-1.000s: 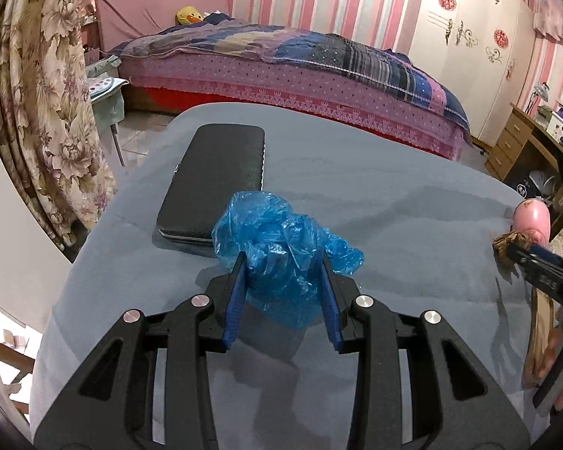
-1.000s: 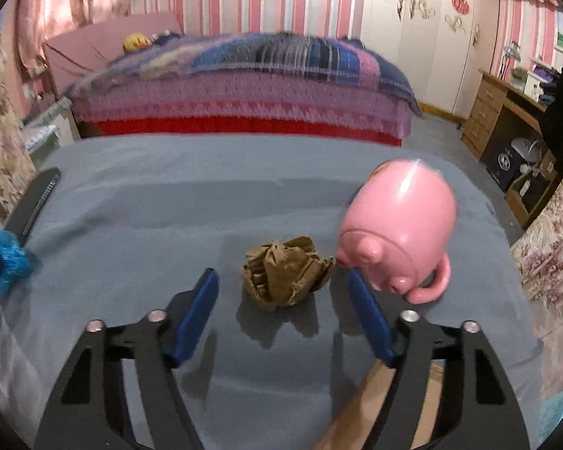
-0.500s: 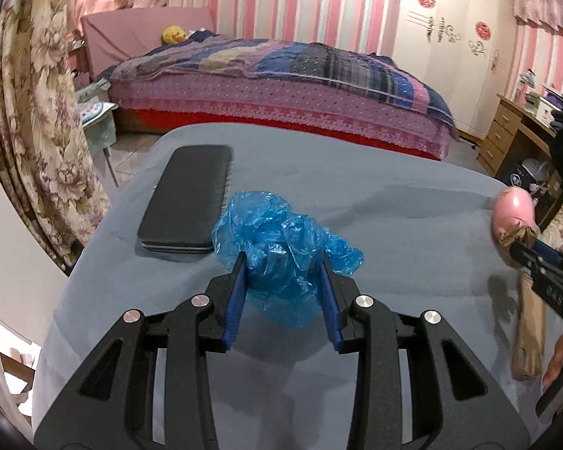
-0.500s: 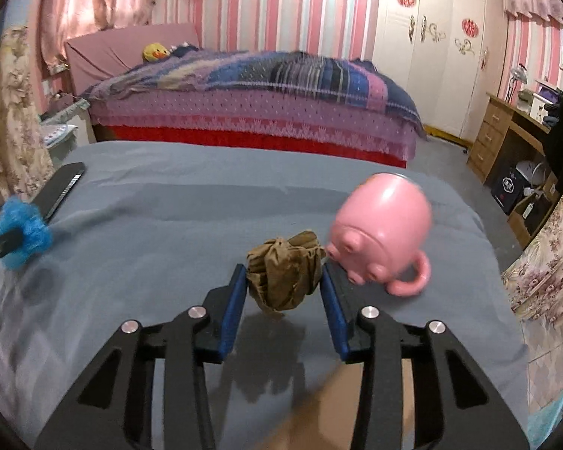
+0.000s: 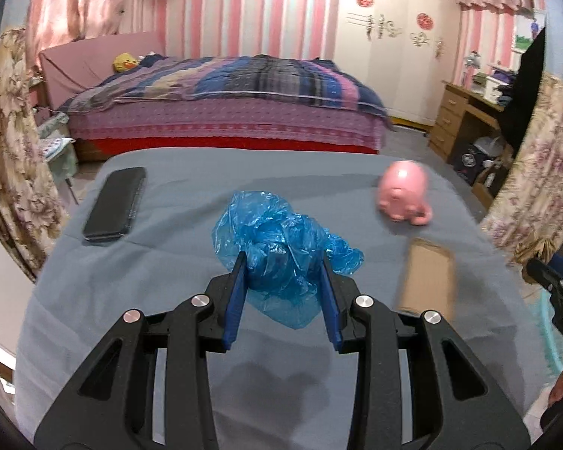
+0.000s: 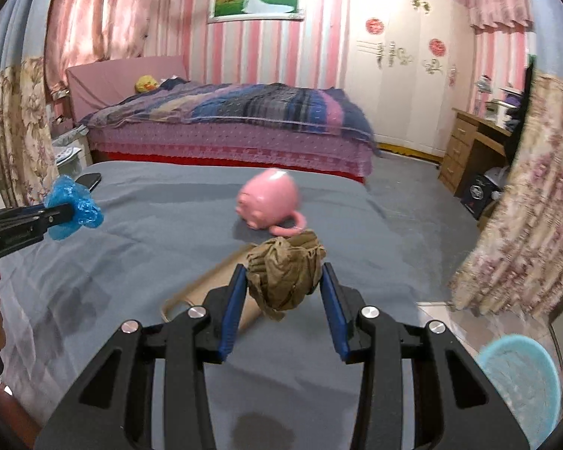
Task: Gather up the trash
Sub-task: 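Carry the blue bag and brown paper bag over the blue basket, then open the left gripper to drop the blue bag while the right gripper releases the brown bag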
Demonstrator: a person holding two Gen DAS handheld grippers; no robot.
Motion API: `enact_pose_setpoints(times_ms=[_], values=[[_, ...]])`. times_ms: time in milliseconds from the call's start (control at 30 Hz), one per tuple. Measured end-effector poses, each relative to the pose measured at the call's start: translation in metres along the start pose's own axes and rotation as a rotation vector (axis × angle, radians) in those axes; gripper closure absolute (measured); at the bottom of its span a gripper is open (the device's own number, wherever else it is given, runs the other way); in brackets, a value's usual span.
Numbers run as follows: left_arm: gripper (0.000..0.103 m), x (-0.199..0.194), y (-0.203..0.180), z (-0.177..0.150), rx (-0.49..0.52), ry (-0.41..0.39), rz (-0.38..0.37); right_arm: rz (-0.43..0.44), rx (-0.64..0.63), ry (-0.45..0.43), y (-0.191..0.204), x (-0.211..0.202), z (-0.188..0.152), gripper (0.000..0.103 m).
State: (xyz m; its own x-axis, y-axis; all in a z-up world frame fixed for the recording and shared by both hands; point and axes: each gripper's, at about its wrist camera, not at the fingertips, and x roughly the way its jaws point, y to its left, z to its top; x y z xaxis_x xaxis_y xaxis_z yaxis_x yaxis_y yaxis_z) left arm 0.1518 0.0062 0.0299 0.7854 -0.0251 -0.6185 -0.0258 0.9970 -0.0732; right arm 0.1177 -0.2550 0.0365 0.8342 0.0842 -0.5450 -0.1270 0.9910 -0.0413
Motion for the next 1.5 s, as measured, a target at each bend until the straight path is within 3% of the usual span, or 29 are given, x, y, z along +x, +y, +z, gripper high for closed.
enact_pose_setpoints(times_ms=[200,733,1033,1200,1367,1467,1500], values=[[0.068,-0.018,-0.061,-0.01,0.043,-0.007,-0.077,-0.082,0.073,-0.015,-0.065,-0.048,-0.023,0.063],[0.068,-0.027,-0.207,-0.04,0.204,0.024,-0.257,-0.32,0.231,-0.041,-0.202,-0.121,-0.071,0.063],[0.068,-0.032,-0.306,-0.065,0.341,0.027,-0.422,-0.452,0.317,-0.019,-0.255,-0.156,-0.117,0.063],[0.068,-0.034,-0.357,-0.084,0.424,0.027,-0.509,-0.479,0.357,-0.004,-0.273,-0.163,-0.139,0.063],[0.068,-0.032,-0.391,-0.092,0.474,0.025,-0.548,-0.493,0.374,0.003,-0.285,-0.164,-0.15,0.063],[0.061,-0.026,-0.406,-0.092,0.494,0.032,-0.551,-0.49,0.387,-0.002,-0.291,-0.163,-0.153,0.063],[0.047,-0.023,-0.408,-0.091,0.493,0.045,-0.558,-0.488,0.389,-0.004,-0.291,-0.162,-0.153,0.063]])
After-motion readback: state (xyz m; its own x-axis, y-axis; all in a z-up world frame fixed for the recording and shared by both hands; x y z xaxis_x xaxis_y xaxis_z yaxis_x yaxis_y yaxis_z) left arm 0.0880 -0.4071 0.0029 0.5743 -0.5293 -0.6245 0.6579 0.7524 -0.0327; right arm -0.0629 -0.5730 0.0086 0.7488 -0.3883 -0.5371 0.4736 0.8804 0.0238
